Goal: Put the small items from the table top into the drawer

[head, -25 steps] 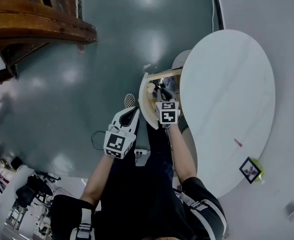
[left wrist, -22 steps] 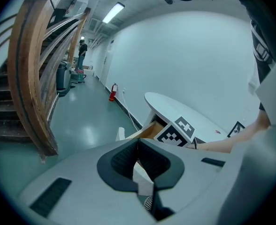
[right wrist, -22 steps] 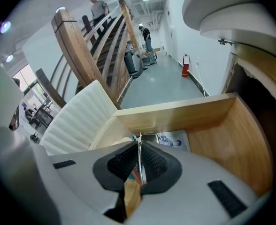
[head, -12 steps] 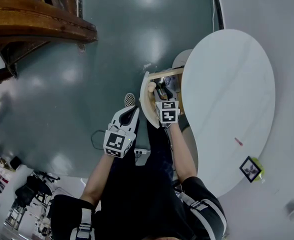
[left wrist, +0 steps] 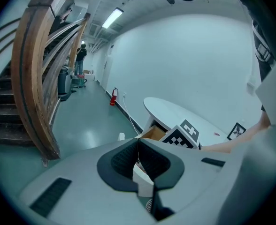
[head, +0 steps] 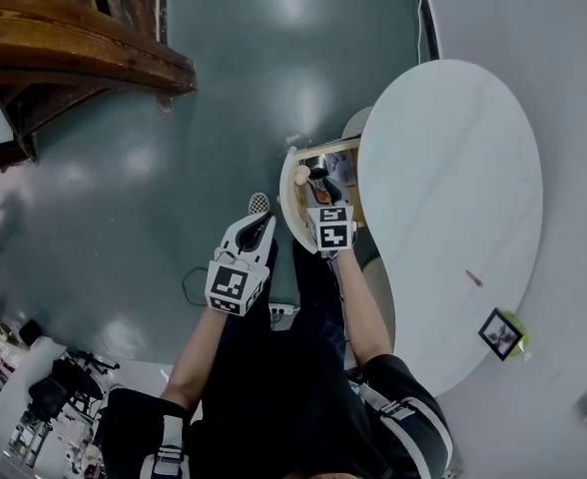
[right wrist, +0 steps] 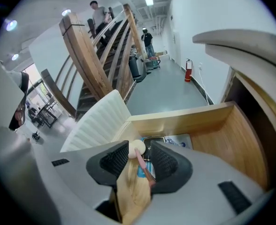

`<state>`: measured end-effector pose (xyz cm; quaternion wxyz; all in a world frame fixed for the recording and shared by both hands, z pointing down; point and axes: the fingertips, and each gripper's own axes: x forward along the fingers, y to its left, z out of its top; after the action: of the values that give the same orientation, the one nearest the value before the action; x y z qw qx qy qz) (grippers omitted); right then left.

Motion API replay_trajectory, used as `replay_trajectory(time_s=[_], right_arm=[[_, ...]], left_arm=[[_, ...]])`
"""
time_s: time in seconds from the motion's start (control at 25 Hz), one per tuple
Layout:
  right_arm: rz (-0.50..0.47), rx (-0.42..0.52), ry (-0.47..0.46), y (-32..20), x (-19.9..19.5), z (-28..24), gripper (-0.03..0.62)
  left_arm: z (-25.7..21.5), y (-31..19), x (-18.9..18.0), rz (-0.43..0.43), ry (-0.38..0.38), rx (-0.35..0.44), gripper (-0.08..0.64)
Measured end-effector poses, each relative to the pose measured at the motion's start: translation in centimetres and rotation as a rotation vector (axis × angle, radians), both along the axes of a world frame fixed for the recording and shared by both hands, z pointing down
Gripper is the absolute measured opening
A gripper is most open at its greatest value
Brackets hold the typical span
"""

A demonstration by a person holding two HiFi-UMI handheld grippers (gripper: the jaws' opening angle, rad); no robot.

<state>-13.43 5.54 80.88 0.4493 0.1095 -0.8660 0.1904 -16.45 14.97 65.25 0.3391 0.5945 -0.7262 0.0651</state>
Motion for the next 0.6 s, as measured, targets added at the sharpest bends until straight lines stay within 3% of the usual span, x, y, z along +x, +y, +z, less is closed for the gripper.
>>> replay_trajectory(time_s=[0.32, 0.6], right_arm=[[-0.018, 0.025, -0.063, 0.6, 0.5, -4.6, 0.156], [0.017, 0.071, -0.148, 0.8, 1.6, -10.9, 0.093]], left_arm=[[-3.9, 0.3, -0.5, 0.002, -0.057, 0.046, 0.020], [-8.4, -0.4, 0.3, 0.030, -0.106, 0.109, 0.020]])
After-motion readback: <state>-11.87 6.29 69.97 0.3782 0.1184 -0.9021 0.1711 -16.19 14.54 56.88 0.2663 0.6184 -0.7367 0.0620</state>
